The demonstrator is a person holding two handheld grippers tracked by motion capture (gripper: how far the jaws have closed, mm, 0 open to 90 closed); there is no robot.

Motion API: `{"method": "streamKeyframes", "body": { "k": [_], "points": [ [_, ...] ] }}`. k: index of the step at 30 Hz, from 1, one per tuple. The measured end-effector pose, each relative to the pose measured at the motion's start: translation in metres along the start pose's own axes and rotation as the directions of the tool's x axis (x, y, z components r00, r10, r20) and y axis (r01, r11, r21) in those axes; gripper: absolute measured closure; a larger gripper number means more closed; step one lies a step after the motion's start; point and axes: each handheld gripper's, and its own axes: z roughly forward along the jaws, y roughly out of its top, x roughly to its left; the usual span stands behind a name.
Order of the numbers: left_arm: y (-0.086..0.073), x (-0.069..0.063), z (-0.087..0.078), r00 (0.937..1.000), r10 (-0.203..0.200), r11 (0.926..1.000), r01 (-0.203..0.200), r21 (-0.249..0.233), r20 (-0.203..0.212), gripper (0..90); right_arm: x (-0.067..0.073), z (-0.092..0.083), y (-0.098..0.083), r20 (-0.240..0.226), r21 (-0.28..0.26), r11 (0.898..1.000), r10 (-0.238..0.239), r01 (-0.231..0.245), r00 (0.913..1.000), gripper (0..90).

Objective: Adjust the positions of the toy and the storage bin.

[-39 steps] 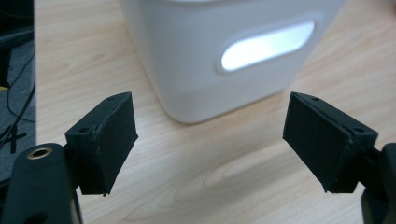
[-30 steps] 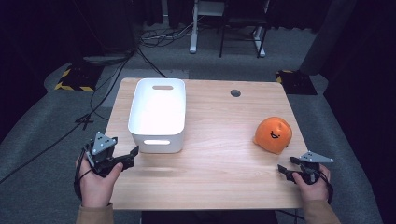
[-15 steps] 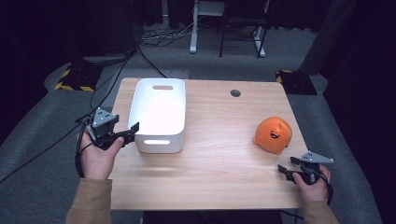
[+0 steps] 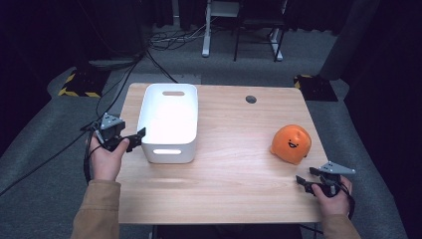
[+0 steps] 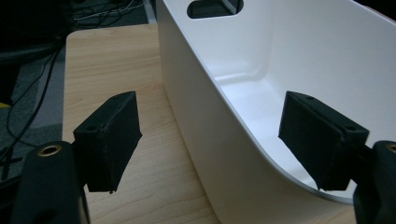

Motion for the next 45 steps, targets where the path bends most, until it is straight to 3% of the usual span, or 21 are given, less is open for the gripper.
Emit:
{"method": "streamKeyframes", "body": {
  "k": [5,6,8,10,12,15,17,22,23,28,30,35,45],
  "points": [
    [-0.004,-0.005,0.011,0.9995,0.024,0.9997,-0.024,0.009,0.021,26.2,0.000,0.000,0.000,0.000,0.000,1.000,0.000,0.000,1.0000,27.9],
    [-0.004,-0.007,0.012,0.9984,0.044,0.9990,-0.044,0.005,0.035,33.0,0.000,0.000,0.000,0.000,0.000,1.000,0.000,0.000,1.0000,27.9],
    [-0.005,-0.016,0.015,0.9955,0.074,0.9972,-0.073,-0.011,0.059,38.0,0.000,0.000,0.000,0.000,0.000,1.000,0.000,0.000,1.0000,27.9],
    [-0.005,-0.025,0.014,0.9932,0.112,0.9937,-0.111,-0.015,0.033,36.4,0.000,0.000,0.000,0.000,0.000,1.000,0.000,0.000,1.0000,27.9],
    [-0.005,-0.030,0.013,0.9916,0.125,0.9921,-0.125,-0.006,0.033,36.1,0.000,0.000,0.000,0.000,0.000,1.000,0.000,0.000,1.0000,27.9],
    [-0.007,-0.036,0.012,0.9898,0.126,0.9920,-0.126,-0.010,0.066,36.1,0.000,0.000,0.000,0.000,0.000,1.000,-0.001,0.001,1.0000,27.9],
    [-0.012,-0.046,0.011,0.9885,0.107,0.9941,-0.104,-0.030,0.107,35.7,0.000,0.000,0.000,0.000,0.000,1.000,0.000,0.000,1.0000,27.9],
    [-0.016,-0.059,0.009,0.9844,0.113,0.9930,-0.108,-0.049,0.135,35.0,0.000,0.000,0.000,0.000,0.000,1.000,-0.001,0.001,1.0000,27.9],
    [-0.018,-0.066,0.007,0.9812,0.122,0.9920,-0.115,-0.052,0.149,34.9,0.000,0.000,0.000,0.000,0.000,1.000,0.000,0.000,1.0000,27.9],
    [-0.023,-0.084,0.003,0.9782,0.129,0.9907,-0.121,-0.063,0.162,33.5,0.000,0.000,0.000,0.000,0.000,1.000,0.000,0.000,1.0000,27.9],
    [-0.026,-0.096,0.000,0.9727,0.153,0.9879,-0.146,-0.051,0.174,32.4,0.000,0.000,0.000,0.000,0.000,1.000,-0.001,0.001,1.0000,27.9],
    [-0.031,-0.115,-0.002,0.9720,0.135,0.9905,-0.127,-0.053,0.192,30.5,0.000,0.000,0.000,0.000,0.000,1.000,0.000,0.000,1.0000,27.9],
    [-0.037,-0.159,-0.004,0.9489,0.180,0.9837,-0.173,-0.048,0.259,27.6,0.000,0.000,0.000,0.000,0.000,1.000,0.000,0.000,1.0000,27.9]
  ]
}}
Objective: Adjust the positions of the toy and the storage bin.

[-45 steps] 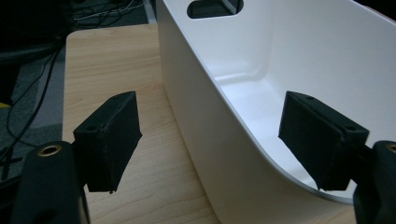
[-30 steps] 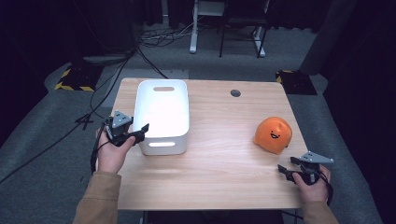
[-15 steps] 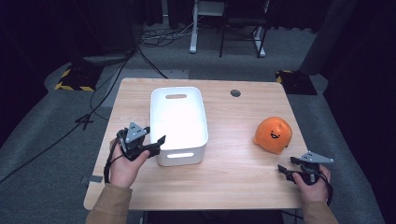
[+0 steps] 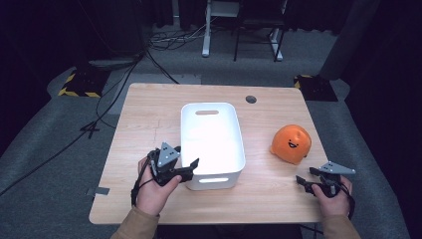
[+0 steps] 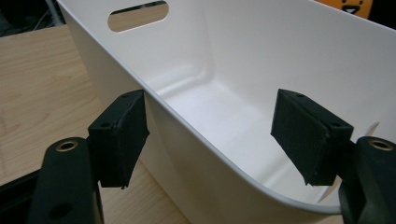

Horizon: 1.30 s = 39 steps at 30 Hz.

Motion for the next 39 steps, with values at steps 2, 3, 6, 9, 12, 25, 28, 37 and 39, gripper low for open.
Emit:
{"method": "streamKeyframes", "body": {
  "k": [2,3,6,9,12,25,28,37,39],
  "points": [
    [0.000,-0.008,0.001,0.9998,0.003,1.0000,-0.003,0.005,0.020,27.7,0.000,0.000,0.000,0.000,0.000,1.000,0.000,0.000,1.0000,27.9],
    [-0.001,-0.011,0.001,0.9997,0.010,0.9999,-0.010,0.000,0.024,27.7,0.000,0.000,0.000,0.000,0.000,1.000,0.000,0.000,1.0000,27.9],
    [-0.002,-0.023,0.001,0.9989,0.017,0.9998,-0.017,0.005,0.042,27.7,0.000,0.000,0.000,0.000,0.000,1.000,0.000,0.000,1.0000,27.9],
    [-0.004,-0.034,-0.002,0.9980,0.040,0.9992,-0.041,0.007,0.050,27.6,0.000,0.000,0.000,0.000,0.000,1.000,0.000,0.000,1.0000,27.9],
    [-0.009,-0.045,-0.007,0.9971,0.047,0.9989,-0.047,-0.009,0.059,27.8,0.000,0.000,0.000,0.000,0.000,1.000,0.000,0.000,1.0000,27.9],
    [-0.020,-0.072,-0.021,0.9952,0.061,0.9981,-0.060,-0.015,0.076,22.9,0.000,0.000,0.000,0.000,0.000,1.000,0.000,0.000,1.0000,27.9],
    [-0.022,-0.074,-0.024,0.9960,0.055,0.9984,-0.054,-0.017,0.071,23.4,0.000,0.000,0.000,0.000,0.000,1.000,0.000,0.000,1.0000,27.9],
    [-0.018,-0.076,-0.032,0.9941,0.092,0.9953,-0.090,-0.037,0.058,21.0,0.000,0.000,0.000,0.000,0.000,1.000,0.000,0.000,1.0000,27.9],
    [-0.015,-0.073,-0.035,0.9956,0.074,0.9957,-0.071,-0.059,0.057,21.0,0.000,0.000,0.000,0.000,0.000,1.000,0.000,0.000,1.0000,27.9]
  ]
}}
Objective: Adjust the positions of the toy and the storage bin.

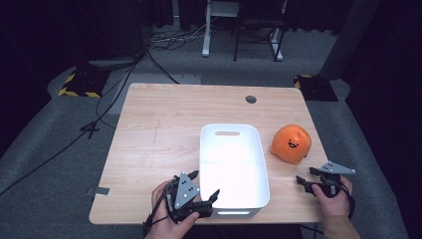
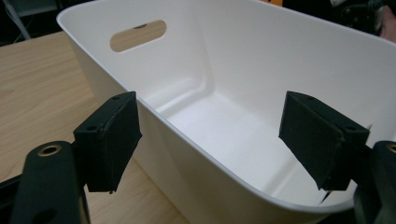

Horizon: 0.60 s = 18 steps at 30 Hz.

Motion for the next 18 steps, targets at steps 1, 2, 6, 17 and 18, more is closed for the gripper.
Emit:
{"method": "streamKeyframes", "body": {
  "k": [1,2,6,17,18],
  "points": [
    [0.002,0.003,-0.002,0.9999,-0.004,0.9999,0.004,-0.012,-0.011,20.7,0.000,0.000,0.000,0.000,0.000,1.000,0.000,0.000,1.0000,27.9],
    [0.004,0.005,-0.003,0.9997,-0.002,0.9999,0.002,-0.014,-0.023,20.5,0.000,0.000,0.000,0.000,0.000,1.000,0.000,0.000,1.0000,27.9],
    [0.010,0.016,-0.003,0.9988,-0.003,1.0000,0.003,-0.001,-0.049,19.5,0.000,0.000,0.000,0.000,0.001,1.000,0.000,0.000,1.0000,27.9],
    [0.018,0.056,-0.007,0.9899,-0.006,1.0000,0.006,0.006,-0.142,19.3,0.000,0.000,0.000,-0.001,0.000,1.000,0.000,0.000,1.0000,27.9],
    [0.017,0.061,-0.007,0.9886,-0.009,0.9998,0.011,0.014,-0.150,19.3,0.000,0.000,0.000,-0.001,0.000,1.000,0.000,0.000,1.0000,27.9]
  ]
}}
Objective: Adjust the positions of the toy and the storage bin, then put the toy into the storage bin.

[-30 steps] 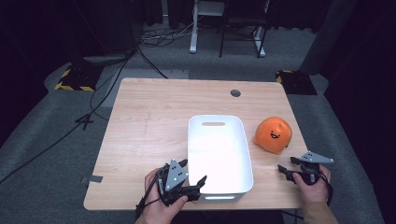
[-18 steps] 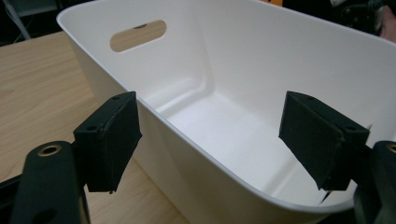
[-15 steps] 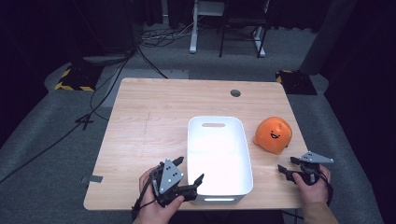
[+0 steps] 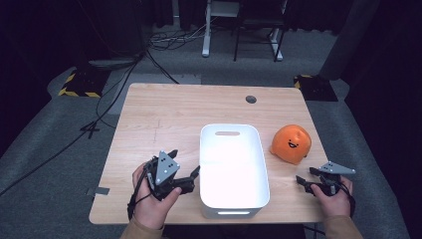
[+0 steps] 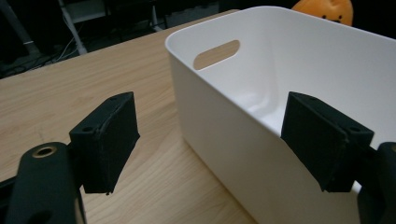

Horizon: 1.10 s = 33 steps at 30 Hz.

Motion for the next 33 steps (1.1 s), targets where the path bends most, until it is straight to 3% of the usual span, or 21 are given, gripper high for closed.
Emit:
{"method": "streamKeyframes", "body": {
  "k": [4,10,15,17,20,24,28,33],
  "points": [
    [-0.005,0.015,0.003,0.9994,-0.024,0.9994,0.025,0.026,-0.026,19.3,0.000,0.000,0.000,0.001,0.000,1.000,-0.001,0.001,1.0000,28.0],
    [-0.009,0.029,0.009,0.9968,-0.011,0.9988,0.015,0.047,-0.080,19.4,0.000,-0.001,-0.001,-0.010,0.004,1.000,-0.012,0.012,0.9999,28.0],
    [-0.023,0.048,0.019,0.9939,-0.043,0.9932,0.054,0.103,-0.101,19.4,0.000,-0.001,-0.001,-0.009,0.003,1.000,-0.015,0.015,0.9998,28.0],
    [-0.030,0.057,0.024,0.9932,-0.073,0.9886,0.084,0.125,-0.091,19.9,0.000,-0.001,-0.001,-0.012,0.003,1.000,-0.014,0.014,0.9998,30.0],
    [-0.036,0.066,0.031,0.9910,-0.110,0.9817,0.120,0.148,-0.077,20.1,-0.001,-0.002,-0.001,-0.036,-0.014,1.000,-0.026,0.025,0.9990,40.4],
    [-0.046,0.075,0.039,0.9899,-0.104,0.9723,0.121,0.200,-0.097,20.1,-0.002,-0.003,-0.002,-0.035,-0.013,1.000,-0.025,0.025,0.9991,40.7],
    [-0.058,0.083,0.048,0.9882,-0.104,0.9572,0.130,0.258,-0.112,20.0,-0.002,-0.003,-0.002,-0.033,-0.013,0.999,-0.030,0.030,0.9990,40.8],
    [-0.069,0.091,0.054,0.9922,-0.089,0.9475,0.111,0.300,-0.087,21.7,-0.001,-0.003,-0.002,-0.032,-0.011,0.999,-0.032,0.031,0.9990,41.8]
  ]
}}
